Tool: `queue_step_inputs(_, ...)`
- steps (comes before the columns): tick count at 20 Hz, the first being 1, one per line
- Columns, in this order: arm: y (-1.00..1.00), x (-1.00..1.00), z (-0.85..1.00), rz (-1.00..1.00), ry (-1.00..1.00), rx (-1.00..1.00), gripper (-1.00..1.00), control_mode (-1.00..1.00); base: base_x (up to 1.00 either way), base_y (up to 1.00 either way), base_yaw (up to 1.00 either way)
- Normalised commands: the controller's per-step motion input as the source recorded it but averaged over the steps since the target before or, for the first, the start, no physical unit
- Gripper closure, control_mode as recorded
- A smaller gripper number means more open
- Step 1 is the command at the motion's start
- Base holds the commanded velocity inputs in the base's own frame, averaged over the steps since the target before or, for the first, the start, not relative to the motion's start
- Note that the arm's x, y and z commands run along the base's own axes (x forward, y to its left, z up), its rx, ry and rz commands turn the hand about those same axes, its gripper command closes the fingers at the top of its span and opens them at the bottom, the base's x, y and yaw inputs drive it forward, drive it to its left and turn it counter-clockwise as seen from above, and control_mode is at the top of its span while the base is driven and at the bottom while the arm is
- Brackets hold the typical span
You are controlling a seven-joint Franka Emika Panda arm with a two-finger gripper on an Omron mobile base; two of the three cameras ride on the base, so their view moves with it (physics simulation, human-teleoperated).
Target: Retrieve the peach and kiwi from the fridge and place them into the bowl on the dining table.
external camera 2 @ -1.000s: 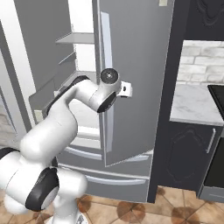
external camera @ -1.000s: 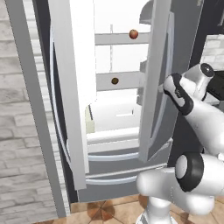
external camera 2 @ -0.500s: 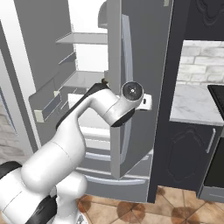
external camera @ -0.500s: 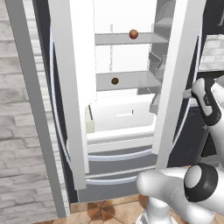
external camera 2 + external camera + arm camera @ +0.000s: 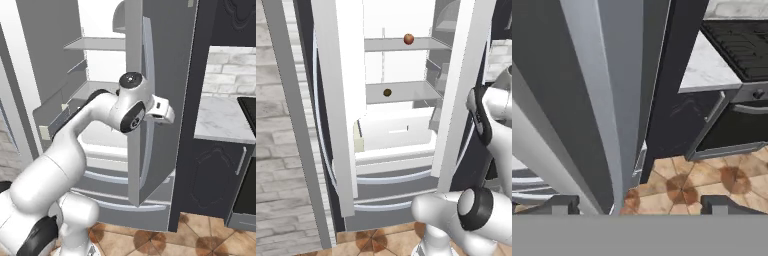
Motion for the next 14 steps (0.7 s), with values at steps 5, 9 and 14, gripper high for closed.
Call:
queue_step_inputs(5, 0.05, -0.35, 0.29, -0.33, 0.37, -0.24, -1.00, -1.00, 0.00, 0.00, 0.00)
queue_step_inputs(9, 0.18, -0.48, 0.17, -0.08, 0.16, -0.19, -1.00, -1.00, 0.00, 0.00, 0.00)
queue_step_inputs(14, 0.35, -0.85, 0.03, 0.09, 0.09, -0.19, -1.00, -1.00, 0.00, 0.00, 0.00)
